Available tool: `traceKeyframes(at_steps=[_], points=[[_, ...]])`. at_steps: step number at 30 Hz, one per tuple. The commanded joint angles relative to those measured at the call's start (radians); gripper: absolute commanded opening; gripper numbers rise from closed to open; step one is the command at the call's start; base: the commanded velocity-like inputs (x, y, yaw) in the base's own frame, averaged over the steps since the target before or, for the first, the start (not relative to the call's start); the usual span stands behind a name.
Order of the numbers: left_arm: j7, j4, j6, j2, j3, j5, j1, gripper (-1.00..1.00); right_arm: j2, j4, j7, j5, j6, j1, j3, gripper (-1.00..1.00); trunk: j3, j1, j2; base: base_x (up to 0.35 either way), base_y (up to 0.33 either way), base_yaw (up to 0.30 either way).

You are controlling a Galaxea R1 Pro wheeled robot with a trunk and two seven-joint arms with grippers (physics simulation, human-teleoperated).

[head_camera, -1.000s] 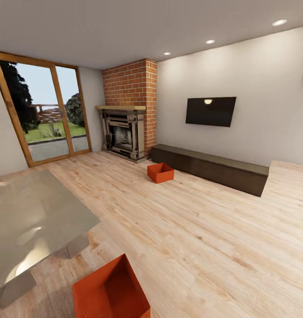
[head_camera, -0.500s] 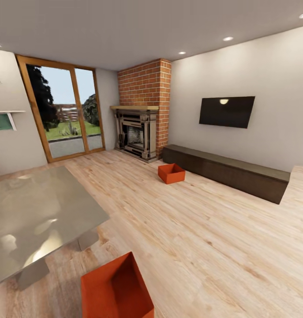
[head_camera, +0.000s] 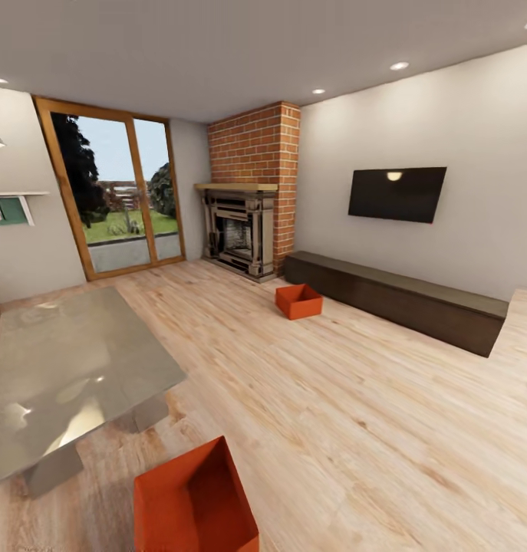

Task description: Move the two storage containers from the living room to the garage. In the garage, place one container on the floor and stack the other container on top of it (either order is fine).

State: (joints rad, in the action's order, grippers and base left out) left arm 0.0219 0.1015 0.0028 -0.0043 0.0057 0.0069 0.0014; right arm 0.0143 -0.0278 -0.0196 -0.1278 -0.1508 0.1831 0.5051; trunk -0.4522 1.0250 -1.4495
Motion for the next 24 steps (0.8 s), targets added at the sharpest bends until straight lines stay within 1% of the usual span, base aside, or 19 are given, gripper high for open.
traceKeyframes(at_steps=[1, 24], points=[[0.003, 0.001, 0.0, 0.0, 0.0, 0.001, 0.0, 1.0, 0.0, -0.003, 0.0, -0.01, -0.006, 0.001, 0.009, 1.0, -0.001, 0.0, -0.001, 0.0, -0.002, 0.248], [0.002, 0.001, 0.0, 0.0, 0.0, 0.001, 0.0, 1.0, 0.0, -0.003, 0.0, -0.01, -0.006, 0.001, 0.008, 1.0, -0.001, 0.0, -0.001, 0.0, -0.001, 0.269]])
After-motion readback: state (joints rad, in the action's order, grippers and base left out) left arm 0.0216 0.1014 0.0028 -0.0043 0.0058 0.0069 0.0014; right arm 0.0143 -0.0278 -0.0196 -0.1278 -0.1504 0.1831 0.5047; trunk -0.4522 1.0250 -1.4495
